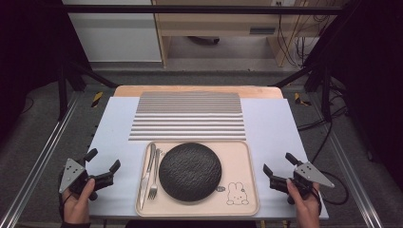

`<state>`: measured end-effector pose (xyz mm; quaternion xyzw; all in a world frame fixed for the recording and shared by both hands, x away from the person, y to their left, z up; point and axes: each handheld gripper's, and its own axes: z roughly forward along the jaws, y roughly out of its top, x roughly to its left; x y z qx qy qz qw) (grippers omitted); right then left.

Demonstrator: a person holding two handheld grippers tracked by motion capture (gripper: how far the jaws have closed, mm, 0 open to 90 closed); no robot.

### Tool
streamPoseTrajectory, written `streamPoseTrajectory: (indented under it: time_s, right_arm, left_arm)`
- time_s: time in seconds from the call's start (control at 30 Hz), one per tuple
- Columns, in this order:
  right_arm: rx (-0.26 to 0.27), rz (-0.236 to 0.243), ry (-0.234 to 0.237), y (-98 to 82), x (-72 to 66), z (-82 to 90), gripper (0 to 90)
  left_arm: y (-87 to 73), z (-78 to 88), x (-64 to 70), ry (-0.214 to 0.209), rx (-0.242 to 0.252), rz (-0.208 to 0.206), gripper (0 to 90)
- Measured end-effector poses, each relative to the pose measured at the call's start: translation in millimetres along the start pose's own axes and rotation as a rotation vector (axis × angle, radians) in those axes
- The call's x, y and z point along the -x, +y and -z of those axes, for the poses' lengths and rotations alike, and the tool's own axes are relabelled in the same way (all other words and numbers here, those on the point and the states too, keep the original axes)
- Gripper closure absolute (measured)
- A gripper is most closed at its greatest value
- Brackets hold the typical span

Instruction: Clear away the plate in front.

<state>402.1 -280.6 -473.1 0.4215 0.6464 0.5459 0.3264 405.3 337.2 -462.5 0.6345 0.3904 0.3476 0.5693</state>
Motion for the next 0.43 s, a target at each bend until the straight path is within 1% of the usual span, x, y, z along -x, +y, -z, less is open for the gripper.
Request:
streamPoseTrajectory:
  time_s: [0.1,0.17,0.2,0.27,0.3,0.37,0.43]
  right_arm:
    - [0.004,0.008,0.007,-0.2,-1.4,0.1,3.7]
    - [0.004,0.001,0.010,-1.1,-1.1,-0.5,3.5]
    - [0.005,-0.006,0.006,-1.7,-0.5,-1.3,3.5]
    - [0.007,-0.020,0.006,-1.9,1.0,-3.0,3.4]
    - [0.007,-0.018,0.008,-1.5,1.1,-4.0,3.4]
    - [0.008,-0.006,0.010,-0.1,-0.2,-5.3,3.4]
    - [0.006,-0.004,0.007,-0.1,-1.9,-5.5,3.3]
  left_arm:
    - [0.2,-4.0,7.9,-0.020,-0.008,-0.032,4.3]
    - [-2.4,-7.3,13.2,-0.033,-0.002,-0.013,4.2]
    - [-4.1,-9.7,15.7,-0.038,-0.008,-0.008,4.2]
    - [-4.5,-13.6,19.7,-0.035,-0.011,-0.023,4.2]
    - [-3.4,-14.5,21.0,-0.039,-0.008,-0.028,4.2]
    - [-1.7,-13.2,22.0,-0.023,-0.004,-0.042,4.2]
    - [-0.7,-11.2,20.3,-0.006,0.008,-0.020,3.9]
